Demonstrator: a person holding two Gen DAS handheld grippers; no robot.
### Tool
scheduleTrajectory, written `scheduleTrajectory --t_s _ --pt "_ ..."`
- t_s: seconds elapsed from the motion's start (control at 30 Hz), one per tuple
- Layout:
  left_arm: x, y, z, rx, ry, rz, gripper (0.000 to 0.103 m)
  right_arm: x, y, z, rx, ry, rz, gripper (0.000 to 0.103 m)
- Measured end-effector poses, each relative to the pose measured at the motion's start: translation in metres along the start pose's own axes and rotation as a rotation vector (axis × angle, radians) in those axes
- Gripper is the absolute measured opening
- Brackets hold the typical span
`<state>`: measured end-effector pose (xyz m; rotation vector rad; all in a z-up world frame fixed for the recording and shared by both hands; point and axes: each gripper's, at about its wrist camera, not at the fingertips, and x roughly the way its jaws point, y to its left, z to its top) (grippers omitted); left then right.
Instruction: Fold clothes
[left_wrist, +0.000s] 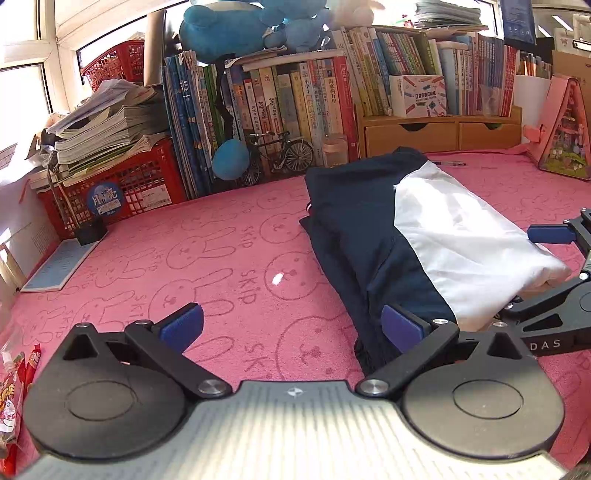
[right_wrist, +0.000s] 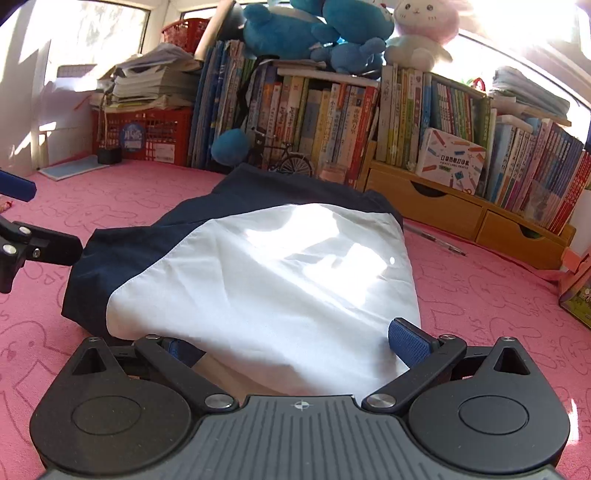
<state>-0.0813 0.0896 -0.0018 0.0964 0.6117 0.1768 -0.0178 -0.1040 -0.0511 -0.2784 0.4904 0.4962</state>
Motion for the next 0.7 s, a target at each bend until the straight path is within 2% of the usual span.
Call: scheduleTrajectory --t_s 0.1,0.17,0.23,0.4,0.5,0.53,0.6,0.7 --pt "-0.006 0.003 -0.006 -0.04 0.021 -0.122 0.103 0.004 -0.005 0.011 0.052 -0.012 0.036 0.097" --pt "-0.006 0.003 -0.009 -0.068 0.034 -0.195 0.103 -0.001 0.002 0.007 -0.001 -0.026 0.049 0.091" --pt "-0.005 0.004 -0.011 -0.087 0.031 -0.236 0.103 -0.007 0.009 0.002 -0.056 -0.039 0.063 0.086" --pt "0.011 0.035 -0.008 -0.236 0.069 -0.359 0.103 -0.02 0.027 -0.009 -0.192 -0.074 0.097 0.087" --pt "0.024 0.059 -0.005 -0.345 0.102 -0.446 0.103 -0.028 0.037 -0.016 -0.275 -0.094 0.117 0.093" --pt "0.028 0.066 -0.003 -0.376 0.115 -0.469 0.103 -0.031 0.041 -0.018 -0.302 -0.101 0.124 0.095" --pt "0.035 0.076 0.001 -0.405 0.134 -0.484 0.103 -0.032 0.06 -0.024 -0.434 -0.127 0.109 0.095" --pt "0.042 0.081 0.005 -0.417 0.148 -0.473 0.103 -0.033 0.09 -0.034 -0.635 -0.166 0.086 0.097"
